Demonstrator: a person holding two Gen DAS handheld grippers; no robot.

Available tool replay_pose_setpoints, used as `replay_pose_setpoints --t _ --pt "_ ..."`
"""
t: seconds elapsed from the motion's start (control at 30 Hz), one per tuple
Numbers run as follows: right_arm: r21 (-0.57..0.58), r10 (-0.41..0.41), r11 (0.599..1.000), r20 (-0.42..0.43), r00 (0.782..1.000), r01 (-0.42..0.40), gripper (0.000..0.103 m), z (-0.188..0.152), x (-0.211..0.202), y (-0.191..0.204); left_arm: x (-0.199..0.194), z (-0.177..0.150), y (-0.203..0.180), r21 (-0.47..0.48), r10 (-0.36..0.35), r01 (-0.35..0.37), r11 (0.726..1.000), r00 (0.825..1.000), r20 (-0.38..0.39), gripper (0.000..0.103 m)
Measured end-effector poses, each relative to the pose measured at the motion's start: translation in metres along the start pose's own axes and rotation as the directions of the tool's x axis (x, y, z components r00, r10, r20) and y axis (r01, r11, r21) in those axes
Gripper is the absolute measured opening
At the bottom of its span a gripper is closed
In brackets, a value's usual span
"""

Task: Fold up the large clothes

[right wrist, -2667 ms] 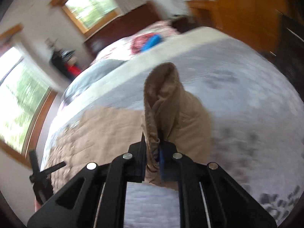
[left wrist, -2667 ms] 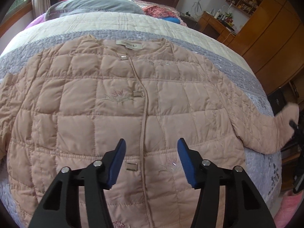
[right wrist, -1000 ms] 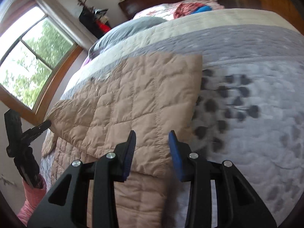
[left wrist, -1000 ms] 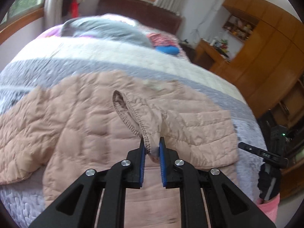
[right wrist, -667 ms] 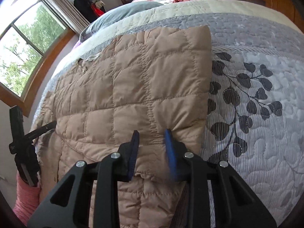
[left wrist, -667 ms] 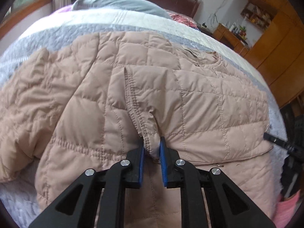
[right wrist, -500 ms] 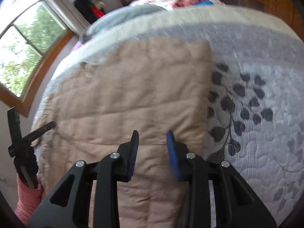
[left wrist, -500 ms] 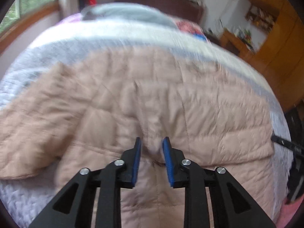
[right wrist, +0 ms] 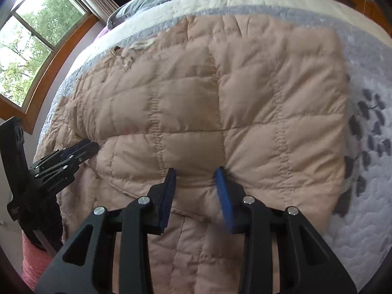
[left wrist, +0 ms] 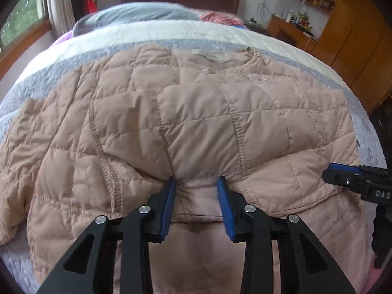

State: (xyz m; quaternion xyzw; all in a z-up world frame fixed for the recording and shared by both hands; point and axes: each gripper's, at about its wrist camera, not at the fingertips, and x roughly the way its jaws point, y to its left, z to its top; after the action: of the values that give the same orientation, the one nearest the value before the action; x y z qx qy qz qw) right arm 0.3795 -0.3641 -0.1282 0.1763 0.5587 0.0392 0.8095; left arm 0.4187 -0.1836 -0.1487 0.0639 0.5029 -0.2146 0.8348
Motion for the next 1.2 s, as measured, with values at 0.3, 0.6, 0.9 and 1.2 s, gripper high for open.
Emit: replay_pose_setpoints --t 0.3,0.6,0.9,1.2 --pt "0.001 0.038 0.999 0.053 0.998 -0.038 0.037 0.001 -0.022 0.013 -0.022 0.004 0.007 -0.053 -0.005 0.005 0.999 1.0 0.003 0.037" --pt "-0.001 0.044 0.999 0.119 0.992 -0.045 0.049 -0.039 -0.087 -0.013 -0.126 -0.06 0.15 -0.294 0.133 -0.095 0.951 0.985 0.112 0.066" --pt "-0.016 0.0 1.0 0.064 0.998 0.001 0.049 -0.062 -0.071 -0.018 -0.158 -0.157 0.321 -0.652 0.359 -0.296 0.698 0.932 -0.039 0.066" --pt "-0.045 -0.01 0.999 0.03 0.999 0.011 0.049 -0.06 -0.052 -0.003 -0.151 -0.189 0.397 -0.814 0.313 -0.189 0.548 0.95 -0.01 0.066"
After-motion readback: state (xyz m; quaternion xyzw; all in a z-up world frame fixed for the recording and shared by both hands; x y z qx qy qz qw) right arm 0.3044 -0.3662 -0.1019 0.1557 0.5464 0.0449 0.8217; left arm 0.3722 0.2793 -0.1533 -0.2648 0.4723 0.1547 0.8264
